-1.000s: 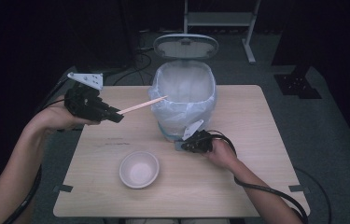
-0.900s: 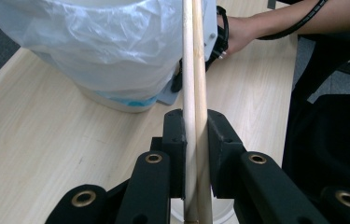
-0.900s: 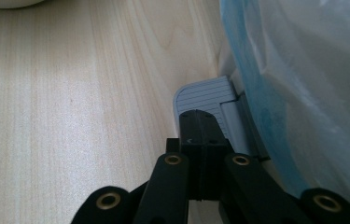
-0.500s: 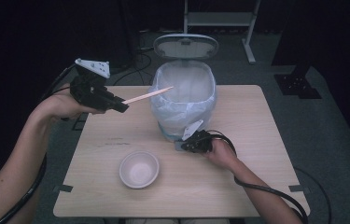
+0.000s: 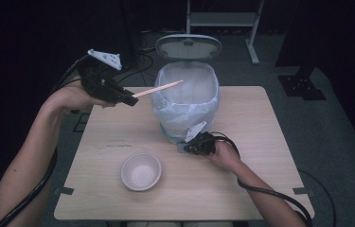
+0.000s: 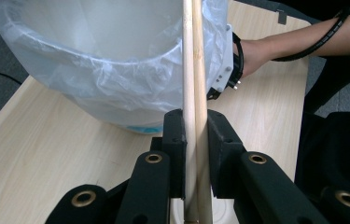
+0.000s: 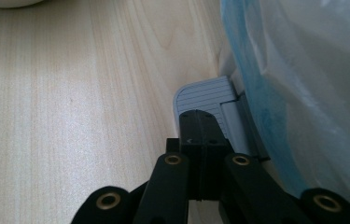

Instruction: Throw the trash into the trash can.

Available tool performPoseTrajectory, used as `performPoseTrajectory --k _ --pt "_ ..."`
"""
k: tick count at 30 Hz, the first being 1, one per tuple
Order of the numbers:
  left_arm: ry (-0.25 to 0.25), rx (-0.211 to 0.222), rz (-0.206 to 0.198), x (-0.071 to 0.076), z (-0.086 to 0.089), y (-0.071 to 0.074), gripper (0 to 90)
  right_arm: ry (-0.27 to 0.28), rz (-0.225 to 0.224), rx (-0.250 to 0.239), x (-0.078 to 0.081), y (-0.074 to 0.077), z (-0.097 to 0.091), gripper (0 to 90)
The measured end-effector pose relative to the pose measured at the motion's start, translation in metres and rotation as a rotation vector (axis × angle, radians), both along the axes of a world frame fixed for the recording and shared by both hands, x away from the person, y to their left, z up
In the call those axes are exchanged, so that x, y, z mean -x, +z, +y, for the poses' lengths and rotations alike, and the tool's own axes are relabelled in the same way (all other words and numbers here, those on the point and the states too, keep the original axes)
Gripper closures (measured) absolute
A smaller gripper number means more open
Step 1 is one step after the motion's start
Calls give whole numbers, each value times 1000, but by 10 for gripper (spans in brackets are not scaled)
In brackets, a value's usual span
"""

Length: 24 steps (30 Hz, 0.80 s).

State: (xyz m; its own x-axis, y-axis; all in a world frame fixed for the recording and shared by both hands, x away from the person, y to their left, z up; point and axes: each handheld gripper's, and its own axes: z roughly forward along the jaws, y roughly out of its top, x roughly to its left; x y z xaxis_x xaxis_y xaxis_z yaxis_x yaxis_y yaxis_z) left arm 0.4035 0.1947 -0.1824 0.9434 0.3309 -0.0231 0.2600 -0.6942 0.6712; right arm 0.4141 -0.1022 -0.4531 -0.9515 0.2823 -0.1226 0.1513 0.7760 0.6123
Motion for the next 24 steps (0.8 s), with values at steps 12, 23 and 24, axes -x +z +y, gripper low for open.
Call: performPoseTrajectory --k 12,23,24 --pt "7 -11 -4 -10 -11 3 795 2 5 -10 0 -1 -1 900" --pt "18 -29 17 -30 -28 1 795 4 6 -9 0 0 -1 900" --pt "17 -30 20 -32 -29 0 795 7 5 -11 -1 -1 -1 900"
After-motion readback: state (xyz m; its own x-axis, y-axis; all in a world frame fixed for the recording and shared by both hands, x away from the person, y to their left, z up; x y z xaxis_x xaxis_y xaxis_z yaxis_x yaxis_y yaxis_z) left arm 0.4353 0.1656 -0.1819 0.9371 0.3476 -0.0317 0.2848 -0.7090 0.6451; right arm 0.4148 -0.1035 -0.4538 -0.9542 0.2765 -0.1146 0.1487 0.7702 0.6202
